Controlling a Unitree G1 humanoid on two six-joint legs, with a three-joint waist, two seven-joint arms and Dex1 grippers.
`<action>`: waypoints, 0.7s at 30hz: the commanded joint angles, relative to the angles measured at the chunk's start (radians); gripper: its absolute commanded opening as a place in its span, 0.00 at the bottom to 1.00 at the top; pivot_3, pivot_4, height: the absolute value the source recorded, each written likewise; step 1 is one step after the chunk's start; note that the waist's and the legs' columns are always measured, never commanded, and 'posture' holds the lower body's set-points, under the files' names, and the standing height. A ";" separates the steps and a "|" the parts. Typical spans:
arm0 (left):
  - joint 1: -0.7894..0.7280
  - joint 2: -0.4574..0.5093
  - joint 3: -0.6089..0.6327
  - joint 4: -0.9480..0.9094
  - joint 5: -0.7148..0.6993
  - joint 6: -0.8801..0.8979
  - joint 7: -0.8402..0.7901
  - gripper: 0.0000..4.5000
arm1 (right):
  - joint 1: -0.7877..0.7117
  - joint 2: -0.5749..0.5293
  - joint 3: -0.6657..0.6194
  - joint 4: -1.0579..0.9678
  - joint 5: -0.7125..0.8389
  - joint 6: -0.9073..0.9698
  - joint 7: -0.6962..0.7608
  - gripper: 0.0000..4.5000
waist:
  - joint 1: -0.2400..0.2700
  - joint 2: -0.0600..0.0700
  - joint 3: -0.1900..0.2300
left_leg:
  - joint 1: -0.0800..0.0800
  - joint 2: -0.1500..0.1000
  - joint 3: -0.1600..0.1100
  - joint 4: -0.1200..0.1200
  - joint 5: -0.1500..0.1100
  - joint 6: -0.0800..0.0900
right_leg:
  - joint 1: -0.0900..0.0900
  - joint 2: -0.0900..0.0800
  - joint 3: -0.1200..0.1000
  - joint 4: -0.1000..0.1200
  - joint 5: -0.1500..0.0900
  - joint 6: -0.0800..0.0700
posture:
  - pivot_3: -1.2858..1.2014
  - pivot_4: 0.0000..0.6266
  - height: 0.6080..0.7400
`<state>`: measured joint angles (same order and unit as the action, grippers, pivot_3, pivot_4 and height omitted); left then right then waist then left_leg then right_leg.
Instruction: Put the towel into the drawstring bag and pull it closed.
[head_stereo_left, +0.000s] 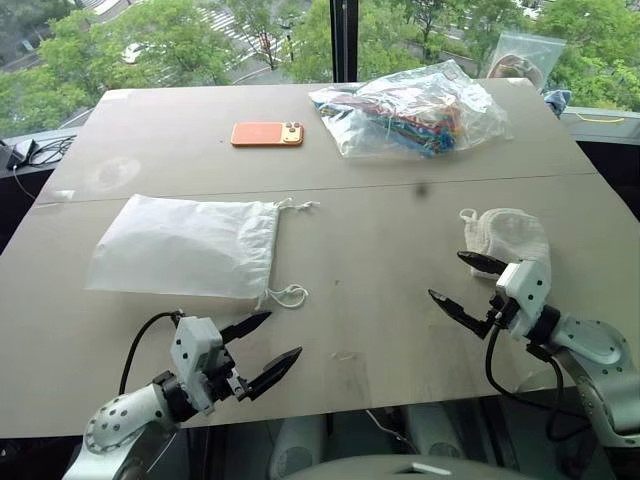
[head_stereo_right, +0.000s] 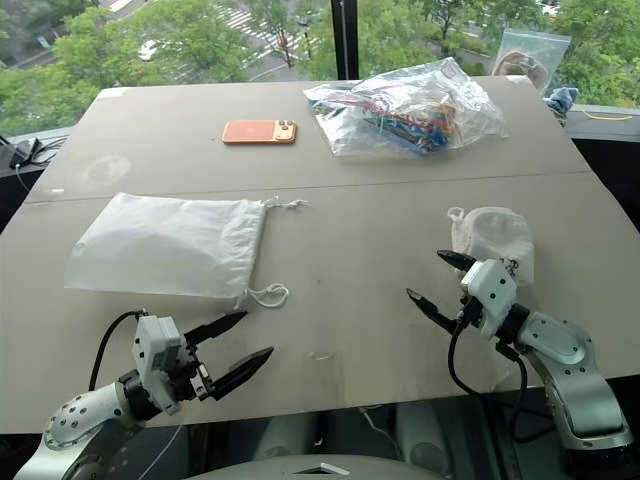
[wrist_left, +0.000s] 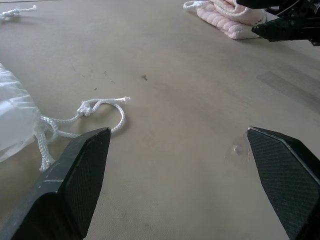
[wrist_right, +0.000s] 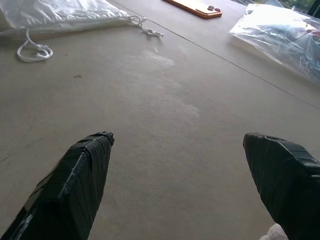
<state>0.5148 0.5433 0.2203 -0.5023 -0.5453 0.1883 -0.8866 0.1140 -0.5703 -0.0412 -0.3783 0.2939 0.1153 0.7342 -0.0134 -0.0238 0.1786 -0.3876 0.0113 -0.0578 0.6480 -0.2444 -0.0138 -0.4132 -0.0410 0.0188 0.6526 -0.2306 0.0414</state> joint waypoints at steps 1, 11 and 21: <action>-0.035 -0.016 0.017 -0.061 -0.017 0.019 0.075 1.00 | -0.004 0.007 0.004 -0.045 0.029 -0.024 0.022 0.99 | 0.000 0.000 0.000 | 0.000 0.000 0.000 0.000 0.000 0.000 | 0.000 0.000 0.000 0.000 0.000 0.000 | 0.52 0.24 1.00; -0.680 0.084 -0.011 -0.297 -0.026 0.980 0.731 1.00 | 0.027 -0.093 0.049 -0.200 0.154 0.009 0.204 0.99 | 0.001 0.000 0.001 | 0.001 -0.001 -0.002 0.003 0.000 0.000 | 0.003 0.001 0.000 0.003 0.003 0.005 | 0.52 0.24 1.00; -0.973 0.011 -0.261 -0.072 0.193 1.393 0.946 1.00 | 0.006 -0.074 0.011 -0.215 0.178 0.012 0.149 0.99 | -0.003 -0.005 0.003 | 0.002 -0.001 -0.003 0.001 0.000 0.000 | 0.002 0.003 0.001 0.003 0.003 0.005 | 0.52 0.24 1.00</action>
<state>-0.4500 0.5669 -0.0172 -0.6073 -0.4163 1.5631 0.0148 0.1300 -0.6603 -0.0109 -0.5543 0.4511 0.1332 0.9074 -0.0168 -0.0284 0.1821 -0.3866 0.0105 -0.0611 0.6488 -0.2443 -0.0139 -0.4117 -0.0384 0.0190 0.6557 -0.2280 0.0462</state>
